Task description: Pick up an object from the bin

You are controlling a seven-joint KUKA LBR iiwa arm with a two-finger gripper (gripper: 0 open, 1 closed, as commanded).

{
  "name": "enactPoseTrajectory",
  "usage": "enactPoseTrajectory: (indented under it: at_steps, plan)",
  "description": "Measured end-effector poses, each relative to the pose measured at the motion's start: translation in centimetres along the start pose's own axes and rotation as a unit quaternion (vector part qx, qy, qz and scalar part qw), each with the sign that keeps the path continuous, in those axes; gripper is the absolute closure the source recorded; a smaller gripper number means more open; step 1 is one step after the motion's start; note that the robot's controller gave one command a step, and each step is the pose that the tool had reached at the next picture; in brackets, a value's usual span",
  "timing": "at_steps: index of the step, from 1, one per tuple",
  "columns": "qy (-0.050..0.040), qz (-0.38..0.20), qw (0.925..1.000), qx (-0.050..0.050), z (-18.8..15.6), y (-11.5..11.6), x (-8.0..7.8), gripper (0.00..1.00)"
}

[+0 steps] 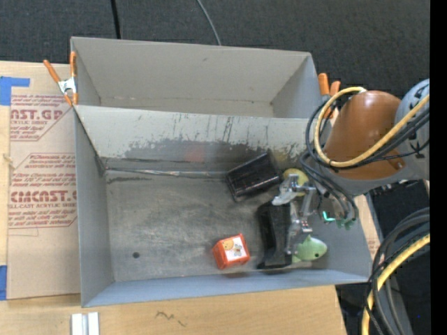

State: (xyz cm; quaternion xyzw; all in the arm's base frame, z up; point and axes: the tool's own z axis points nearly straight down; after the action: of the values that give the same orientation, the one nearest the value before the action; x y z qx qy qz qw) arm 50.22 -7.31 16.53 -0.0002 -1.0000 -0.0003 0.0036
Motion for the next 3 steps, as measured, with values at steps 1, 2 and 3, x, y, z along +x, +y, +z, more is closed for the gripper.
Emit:
enactPoseTrajectory:
  at_steps: [1,2,3]
  plan:
    - [-0.0039,-0.001,1.0,0.001,-0.4,0.0,-0.2,0.0]
    - [-0.0077,-0.12,0.9928,0.002,3.8,0.2,-0.5,0.0]
    - [-0.0036,-0.28,0.9601,0.004,7.1,0.2,0.0,0.0]
